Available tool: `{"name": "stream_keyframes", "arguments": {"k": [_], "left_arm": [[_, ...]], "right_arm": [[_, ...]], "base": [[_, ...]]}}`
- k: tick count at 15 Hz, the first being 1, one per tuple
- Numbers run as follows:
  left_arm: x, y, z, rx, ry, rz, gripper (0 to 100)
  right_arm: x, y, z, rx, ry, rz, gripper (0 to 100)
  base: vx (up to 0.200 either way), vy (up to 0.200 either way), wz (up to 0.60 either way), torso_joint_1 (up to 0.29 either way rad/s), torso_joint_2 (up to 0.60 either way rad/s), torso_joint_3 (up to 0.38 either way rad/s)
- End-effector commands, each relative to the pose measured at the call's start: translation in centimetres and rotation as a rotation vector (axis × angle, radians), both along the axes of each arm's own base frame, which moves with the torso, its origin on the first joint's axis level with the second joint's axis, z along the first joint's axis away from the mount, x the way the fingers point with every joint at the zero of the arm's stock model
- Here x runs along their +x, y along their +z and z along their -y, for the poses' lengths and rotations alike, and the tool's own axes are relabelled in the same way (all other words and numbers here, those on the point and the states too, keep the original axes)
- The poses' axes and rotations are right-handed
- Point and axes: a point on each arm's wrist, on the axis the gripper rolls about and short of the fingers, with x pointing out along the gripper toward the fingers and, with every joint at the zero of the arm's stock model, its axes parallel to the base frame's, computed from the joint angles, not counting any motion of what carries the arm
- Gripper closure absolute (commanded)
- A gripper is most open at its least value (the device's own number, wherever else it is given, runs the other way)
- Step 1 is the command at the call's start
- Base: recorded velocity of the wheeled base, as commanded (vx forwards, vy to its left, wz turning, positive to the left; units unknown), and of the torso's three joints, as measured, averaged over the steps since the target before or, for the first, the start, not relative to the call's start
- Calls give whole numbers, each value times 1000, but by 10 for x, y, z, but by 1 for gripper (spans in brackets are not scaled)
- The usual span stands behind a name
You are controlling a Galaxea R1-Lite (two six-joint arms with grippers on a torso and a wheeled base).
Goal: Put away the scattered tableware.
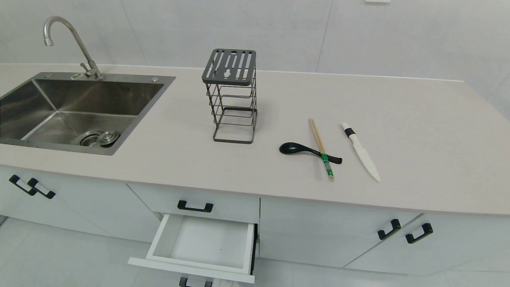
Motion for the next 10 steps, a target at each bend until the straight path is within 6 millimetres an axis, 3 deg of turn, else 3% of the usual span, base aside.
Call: {"name": "stream_keyframes", "arguments": {"k": [1, 4, 5, 10], "left_arm": [[0, 0, 0, 0, 0, -1, 0], [0, 0, 0, 0, 0, -1, 0], [0, 0, 0, 0, 0, -1, 0], [0, 0, 0, 2, 0, -1, 0]], "right_arm": [[44, 43, -1, -5, 53, -222, 0], [79, 44, -1, -6, 77, -355, 0], [80, 44, -1, -7, 79, -357, 0], [129, 47, -8, -23, 151, -470, 0]], "base": [[0, 0, 0, 0, 0, 0], [0, 0, 0, 0, 0, 0], [0, 0, 0, 0, 0, 0], [0, 0, 0, 0, 0, 0]]}}
